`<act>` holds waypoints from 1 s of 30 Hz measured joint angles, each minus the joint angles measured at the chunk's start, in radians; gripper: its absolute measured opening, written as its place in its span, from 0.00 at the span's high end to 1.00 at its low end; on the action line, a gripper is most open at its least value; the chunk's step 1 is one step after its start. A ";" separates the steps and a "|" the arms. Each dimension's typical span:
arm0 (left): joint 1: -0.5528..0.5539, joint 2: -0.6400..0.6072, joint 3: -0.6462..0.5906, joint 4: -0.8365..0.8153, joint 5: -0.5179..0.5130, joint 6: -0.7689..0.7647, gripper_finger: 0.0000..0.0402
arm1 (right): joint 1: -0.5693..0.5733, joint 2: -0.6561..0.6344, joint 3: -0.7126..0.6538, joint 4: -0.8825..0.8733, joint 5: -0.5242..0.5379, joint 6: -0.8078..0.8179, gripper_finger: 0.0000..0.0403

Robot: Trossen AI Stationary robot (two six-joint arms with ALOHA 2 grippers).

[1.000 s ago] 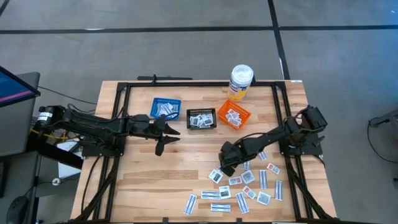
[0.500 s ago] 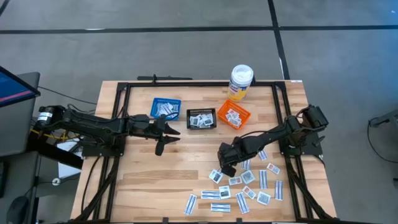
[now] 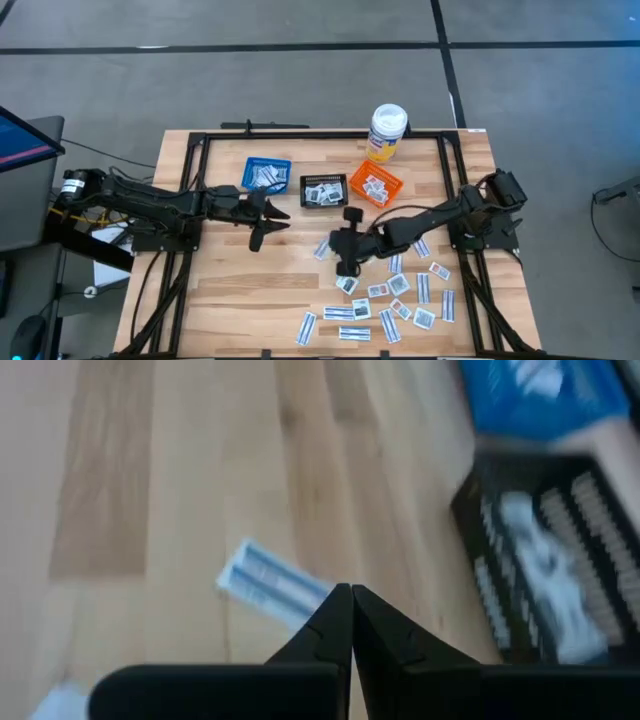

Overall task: Pick & Place First Aid Supplies
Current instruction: Put the bandage into the blue container

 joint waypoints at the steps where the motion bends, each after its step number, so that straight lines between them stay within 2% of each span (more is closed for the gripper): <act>1: -0.006 0.009 0.000 0.006 -0.001 -0.014 0.70 | -0.007 0.009 0.000 0.040 0.000 -0.022 1.00; 4: -0.028 0.063 0.000 0.024 -0.009 -0.042 0.70 | -0.028 0.048 0.000 0.159 -0.009 -0.057 1.00; 9: -0.055 0.246 0.000 0.157 -0.034 -0.049 0.70 | -0.046 0.106 0.000 0.145 -0.099 -0.112 0.99; 13: -0.059 0.389 0.006 0.290 -0.034 -0.049 0.70 | -0.045 0.122 -0.001 0.137 -0.057 -0.108 0.96; 16: -0.053 0.454 0.033 0.305 -0.034 -0.049 0.70 | -0.043 0.122 -0.001 0.107 -0.025 -0.059 0.92; 20: -0.052 0.487 0.052 0.306 -0.034 -0.048 0.70 | -0.049 0.123 -0.001 0.084 -0.031 0.046 0.85; 23: -0.053 0.486 0.054 0.310 -0.034 -0.048 0.70 | -0.067 0.144 -0.003 0.081 -0.083 0.079 0.79; 30: -0.053 0.486 0.053 0.310 -0.034 -0.048 0.70 | -0.123 0.196 -0.004 0.116 -0.113 0.162 0.70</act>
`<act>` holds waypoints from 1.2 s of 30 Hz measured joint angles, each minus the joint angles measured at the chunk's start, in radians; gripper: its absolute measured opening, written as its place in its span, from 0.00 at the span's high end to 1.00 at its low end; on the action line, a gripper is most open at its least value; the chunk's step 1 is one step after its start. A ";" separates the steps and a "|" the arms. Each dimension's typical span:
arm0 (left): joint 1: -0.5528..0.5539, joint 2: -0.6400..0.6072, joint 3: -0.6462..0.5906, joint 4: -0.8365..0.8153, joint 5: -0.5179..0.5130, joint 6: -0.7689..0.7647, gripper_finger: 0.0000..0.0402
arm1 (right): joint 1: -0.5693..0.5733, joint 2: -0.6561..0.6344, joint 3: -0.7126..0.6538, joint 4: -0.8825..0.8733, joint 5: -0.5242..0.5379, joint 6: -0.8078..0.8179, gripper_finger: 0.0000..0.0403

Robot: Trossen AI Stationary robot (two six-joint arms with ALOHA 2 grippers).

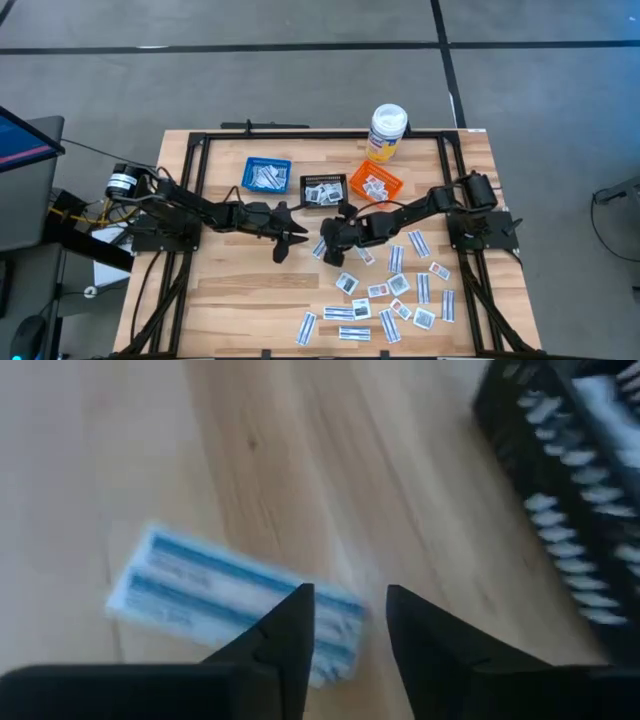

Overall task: Pick & Place First Aid Supplies
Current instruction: Put the bandage into the blue container

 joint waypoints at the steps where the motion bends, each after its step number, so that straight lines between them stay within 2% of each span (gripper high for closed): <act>1: 0.000 -0.003 0.000 -0.001 0.000 0.000 0.70 | -0.007 0.006 0.002 0.002 -0.021 0.007 0.69; 5: 0.000 -0.008 -0.002 0.000 0.000 0.000 0.70 | -0.027 0.024 0.002 -0.006 -0.046 0.008 0.68; 9: 0.000 -0.009 -0.002 0.002 0.000 0.003 0.70 | -0.032 0.023 0.003 -0.039 -0.069 -0.005 0.72; 18: 0.000 -0.009 -0.002 0.002 0.000 0.010 0.70 | -0.032 0.024 0.003 -0.030 -0.092 -0.065 0.98; 23: 0.000 -0.009 -0.002 0.002 0.000 0.009 0.70 | -0.027 0.031 0.032 -0.038 -0.080 -0.083 0.96; 26: -0.003 -0.009 -0.002 0.002 0.000 0.009 0.70 | -0.004 0.031 0.060 -0.031 -0.032 -0.159 0.99; 33: -0.003 0.006 -0.002 0.003 0.012 0.010 0.70 | 0.089 0.030 0.085 0.024 0.235 -0.346 0.98; 36: -0.003 0.024 -0.002 0.002 0.008 0.009 0.70 | 0.120 0.030 0.085 0.076 0.291 -0.414 1.00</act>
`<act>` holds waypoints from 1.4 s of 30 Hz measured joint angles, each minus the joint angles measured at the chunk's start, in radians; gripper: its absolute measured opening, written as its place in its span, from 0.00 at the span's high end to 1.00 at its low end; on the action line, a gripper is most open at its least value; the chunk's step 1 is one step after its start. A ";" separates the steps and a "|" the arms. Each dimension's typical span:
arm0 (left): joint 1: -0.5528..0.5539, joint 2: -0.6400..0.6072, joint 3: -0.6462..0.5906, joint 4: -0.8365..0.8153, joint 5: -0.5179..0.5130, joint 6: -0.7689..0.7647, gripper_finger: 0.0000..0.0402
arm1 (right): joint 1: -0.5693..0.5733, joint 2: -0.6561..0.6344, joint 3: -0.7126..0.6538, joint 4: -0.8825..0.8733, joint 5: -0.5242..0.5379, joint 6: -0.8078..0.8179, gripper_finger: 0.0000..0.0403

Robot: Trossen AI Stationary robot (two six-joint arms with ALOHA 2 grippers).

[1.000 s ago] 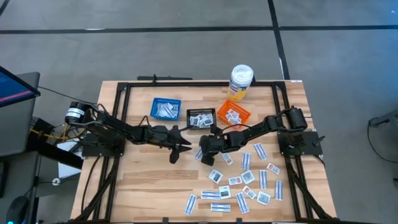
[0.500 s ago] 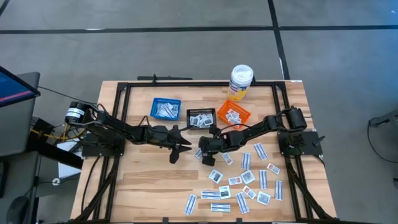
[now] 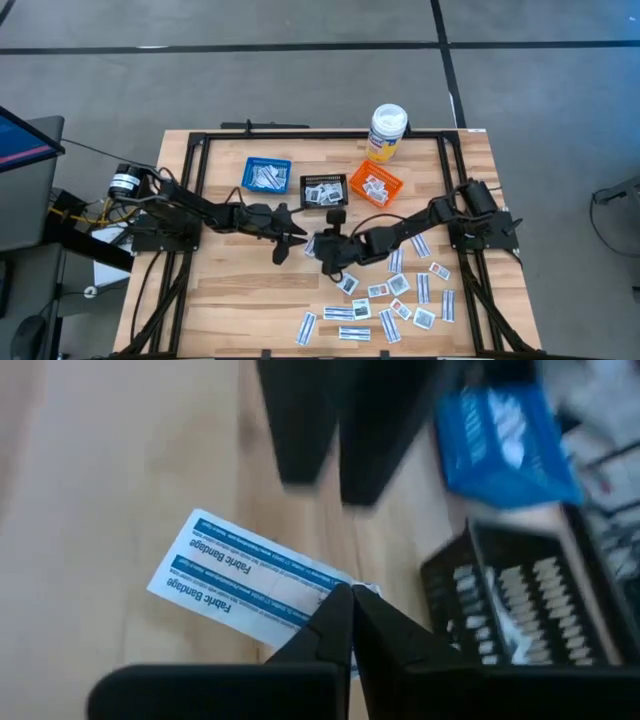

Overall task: Pick & Place First Aid Supplies
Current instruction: Put the bandage into the blue container

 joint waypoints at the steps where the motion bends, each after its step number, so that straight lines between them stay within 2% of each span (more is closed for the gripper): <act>1: 0.000 0.008 0.000 0.000 -0.005 0.001 0.70 | 0.008 0.000 0.000 0.014 0.003 -0.014 1.00; 8: 0.018 0.057 0.001 0.002 -0.016 0.000 0.70 | 0.027 -0.002 0.001 0.067 0.006 -0.044 1.00; 20: 0.021 0.061 0.001 0.031 0.008 -0.054 0.70 | 0.013 -0.002 0.001 0.071 0.005 -0.044 1.00; 24: 0.025 0.061 0.001 0.031 -0.001 -0.063 0.70 | 0.034 -0.002 0.002 0.029 0.006 -0.126 1.00; 31: 0.047 0.061 0.002 0.031 -0.004 -0.175 0.70 | 0.061 -0.003 0.002 0.073 0.083 -0.167 1.00; 34: 0.047 0.061 0.002 0.031 -0.005 -0.185 0.70 | 0.055 -0.003 0.002 0.109 0.085 -0.167 1.00; 42: 0.047 0.061 0.002 0.031 -0.005 -0.210 0.70 | 0.050 -0.003 0.002 0.054 0.083 -0.165 1.00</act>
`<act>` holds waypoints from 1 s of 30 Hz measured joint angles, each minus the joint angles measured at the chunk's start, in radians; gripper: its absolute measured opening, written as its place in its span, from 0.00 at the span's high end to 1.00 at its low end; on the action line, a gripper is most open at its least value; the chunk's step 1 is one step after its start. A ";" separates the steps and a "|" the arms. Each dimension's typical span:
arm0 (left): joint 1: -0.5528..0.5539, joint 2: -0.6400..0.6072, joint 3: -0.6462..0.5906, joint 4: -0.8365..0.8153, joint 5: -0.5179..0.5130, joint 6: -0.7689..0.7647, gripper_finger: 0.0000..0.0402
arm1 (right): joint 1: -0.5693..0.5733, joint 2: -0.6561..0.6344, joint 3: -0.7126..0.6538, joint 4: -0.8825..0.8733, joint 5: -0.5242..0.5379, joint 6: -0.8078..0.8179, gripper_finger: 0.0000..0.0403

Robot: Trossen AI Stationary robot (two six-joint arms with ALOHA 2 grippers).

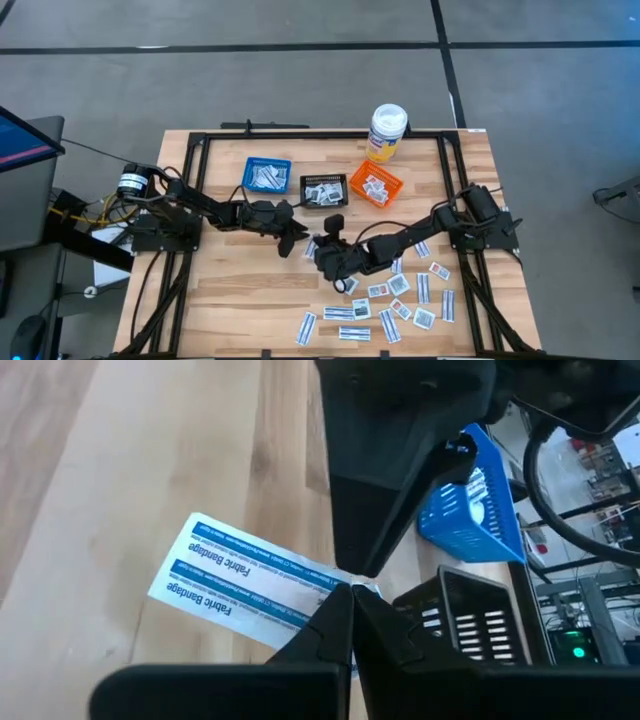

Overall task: Pick & Place First Aid Supplies
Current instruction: Put the bandage into the blue container

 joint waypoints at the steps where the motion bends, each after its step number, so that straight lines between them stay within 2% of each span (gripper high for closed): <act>1: 0.000 0.000 0.000 0.001 0.000 -0.002 0.70 | 0.000 0.000 0.000 -0.003 -0.001 0.001 1.00; 11: 0.000 0.000 0.000 0.012 0.052 -0.002 0.70 | -0.001 0.000 0.000 -0.031 -0.002 0.001 1.00; 30: 0.000 0.000 0.000 0.044 0.053 0.008 0.70 | -0.043 0.000 0.000 0.050 -0.026 0.059 1.00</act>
